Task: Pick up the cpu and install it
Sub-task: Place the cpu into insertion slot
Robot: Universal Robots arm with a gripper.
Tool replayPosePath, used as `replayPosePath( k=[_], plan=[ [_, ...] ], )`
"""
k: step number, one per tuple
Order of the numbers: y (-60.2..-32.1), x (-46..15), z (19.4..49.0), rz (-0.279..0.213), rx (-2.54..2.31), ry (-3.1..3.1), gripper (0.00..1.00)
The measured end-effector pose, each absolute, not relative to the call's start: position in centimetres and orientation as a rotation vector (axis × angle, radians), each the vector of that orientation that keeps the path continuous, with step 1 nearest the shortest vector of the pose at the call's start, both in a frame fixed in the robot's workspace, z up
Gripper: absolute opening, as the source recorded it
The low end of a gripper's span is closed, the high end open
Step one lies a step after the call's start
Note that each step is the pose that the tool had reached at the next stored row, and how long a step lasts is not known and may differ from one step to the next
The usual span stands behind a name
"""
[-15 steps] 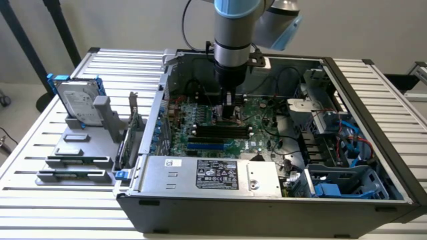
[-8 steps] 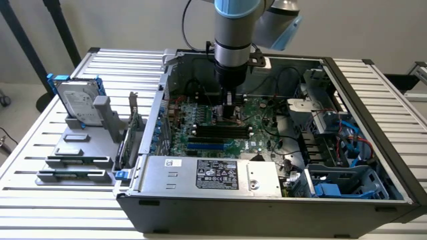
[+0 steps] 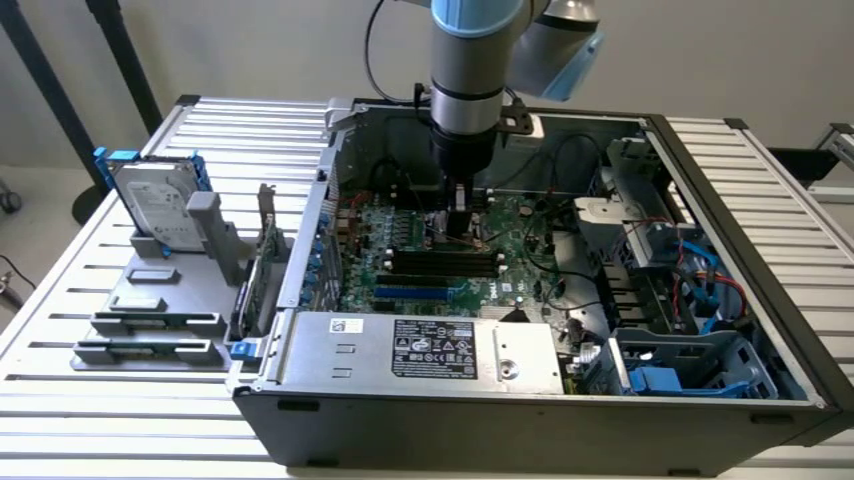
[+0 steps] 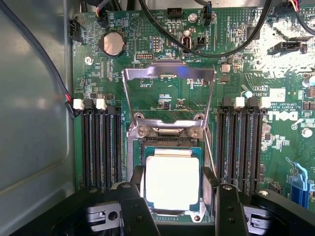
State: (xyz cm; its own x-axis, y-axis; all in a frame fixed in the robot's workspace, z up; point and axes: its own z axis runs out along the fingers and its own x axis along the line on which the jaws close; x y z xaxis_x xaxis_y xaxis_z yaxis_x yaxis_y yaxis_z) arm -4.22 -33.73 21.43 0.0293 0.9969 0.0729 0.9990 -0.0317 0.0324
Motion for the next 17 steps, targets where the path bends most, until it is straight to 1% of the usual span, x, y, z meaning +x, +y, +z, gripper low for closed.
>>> replayPosePath(
  k=[17],
  plan=[
    [-33.17,-4.25,20.87,-0.118,-2.257,-2.157,0.55]
  ],
)
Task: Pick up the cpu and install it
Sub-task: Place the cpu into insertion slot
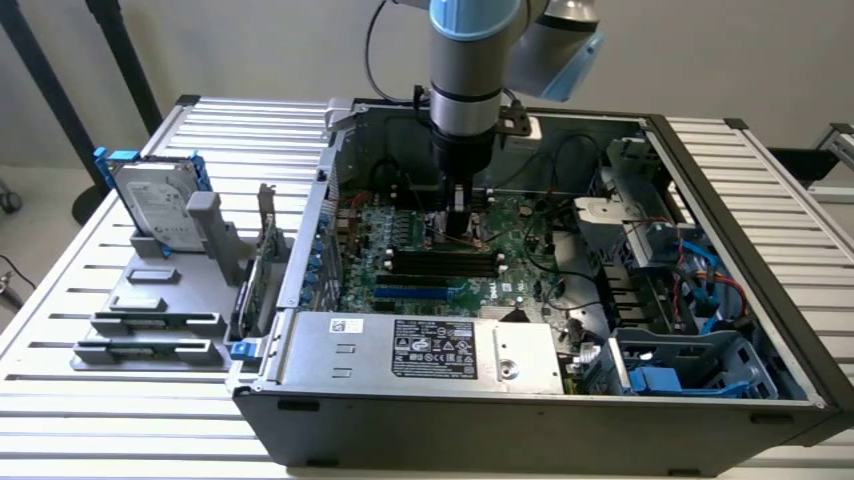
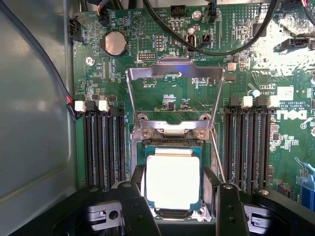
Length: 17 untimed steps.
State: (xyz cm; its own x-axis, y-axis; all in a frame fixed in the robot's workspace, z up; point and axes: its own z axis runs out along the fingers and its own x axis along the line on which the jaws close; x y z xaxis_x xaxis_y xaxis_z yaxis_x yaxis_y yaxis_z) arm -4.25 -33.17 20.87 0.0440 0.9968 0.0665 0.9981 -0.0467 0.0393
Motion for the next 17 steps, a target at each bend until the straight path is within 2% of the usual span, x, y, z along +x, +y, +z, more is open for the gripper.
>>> replayPosePath(
  k=[17],
  plan=[
    [-33.17,-4.75,20.42,-0.14,-2.273,-2.174,0.55]
  ],
)
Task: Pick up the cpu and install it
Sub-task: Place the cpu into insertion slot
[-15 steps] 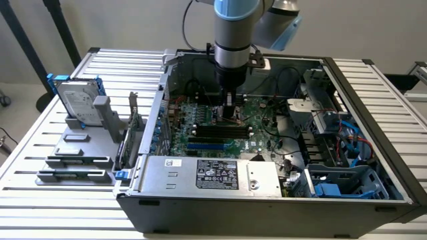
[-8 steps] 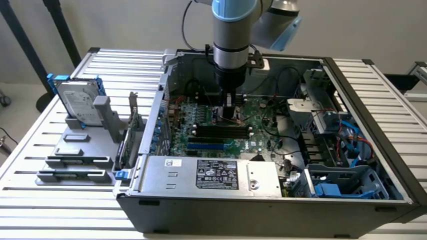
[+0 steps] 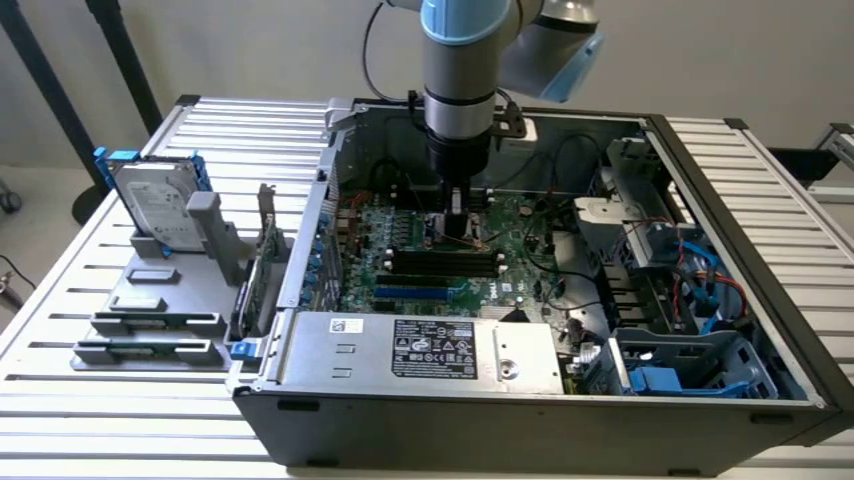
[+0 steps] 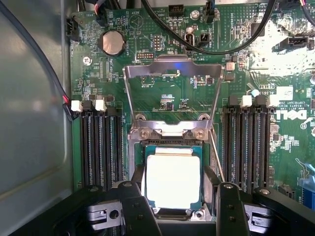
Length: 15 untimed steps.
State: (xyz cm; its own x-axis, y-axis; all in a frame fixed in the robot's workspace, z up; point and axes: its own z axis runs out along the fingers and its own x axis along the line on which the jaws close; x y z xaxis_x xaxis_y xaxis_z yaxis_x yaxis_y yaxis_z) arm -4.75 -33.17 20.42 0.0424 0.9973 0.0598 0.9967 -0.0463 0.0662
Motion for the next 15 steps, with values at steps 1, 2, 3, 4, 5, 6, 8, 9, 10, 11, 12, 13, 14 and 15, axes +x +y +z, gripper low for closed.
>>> replayPosePath(
  k=[1,2,3,4,5,6,8,9,10,11,12,13,14,15],
  plan=[
    [-33.16,-4.77,20.39,0.14,2.263,2.164,0.55],
    [-33.17,-4.8,20.36,0.14,2.262,2.164,0.55],
    [-33.16,-4.82,20.32,0.141,2.262,2.164,0.55],
    [-33.16,-4.82,20.28,0.141,2.262,2.164,0.55],
    [-33.16,-4.82,20.23,0.141,2.261,2.163,0.55],
    [-33.17,-4.82,20.19,0.142,2.261,2.163,0.55],
    [-33.17,-4.84,20.13,0.142,2.26,2.162,0.55],
    [-33.16,-4.85,20.1,0.143,2.26,2.162,0.55],
    [-33.15,-4.86,20.08,0.144,2.259,2.161,0.55],
    [-33.15,-4.86,20.06,0.144,2.259,2.161,0.55],
    [-33.14,-4.87,20.04,0.145,2.258,2.16,0.55],
    [-33.13,-4.88,20.02,0.146,2.257,2.16,0.55],
    [-33.12,-4.89,20.01,0.147,2.257,2.159,0.55],
    [-33.1,-4.91,19.99,0.148,2.256,2.159,0.55]
  ],
)
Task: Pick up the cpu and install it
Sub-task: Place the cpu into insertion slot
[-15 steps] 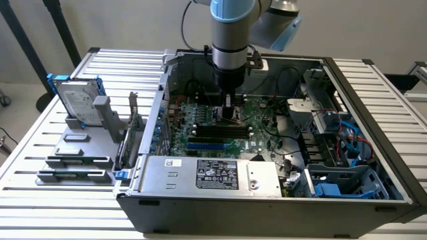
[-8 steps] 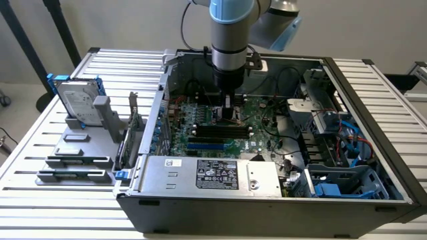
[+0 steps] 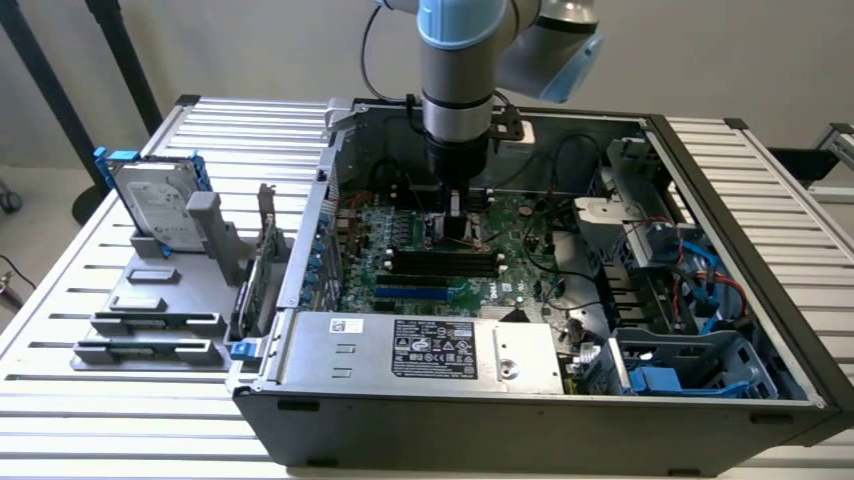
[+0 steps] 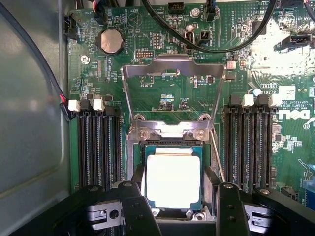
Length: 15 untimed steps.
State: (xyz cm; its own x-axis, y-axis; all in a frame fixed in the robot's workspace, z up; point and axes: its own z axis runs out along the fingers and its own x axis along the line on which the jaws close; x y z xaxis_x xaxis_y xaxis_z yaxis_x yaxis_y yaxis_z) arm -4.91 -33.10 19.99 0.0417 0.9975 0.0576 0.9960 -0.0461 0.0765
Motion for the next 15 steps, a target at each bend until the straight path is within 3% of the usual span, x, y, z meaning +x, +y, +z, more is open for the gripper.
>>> replayPosePath(
  k=[15],
  plan=[
    [-33.04,-5.1,19.89,0.152,2.249,2.16,0.55]
  ],
)
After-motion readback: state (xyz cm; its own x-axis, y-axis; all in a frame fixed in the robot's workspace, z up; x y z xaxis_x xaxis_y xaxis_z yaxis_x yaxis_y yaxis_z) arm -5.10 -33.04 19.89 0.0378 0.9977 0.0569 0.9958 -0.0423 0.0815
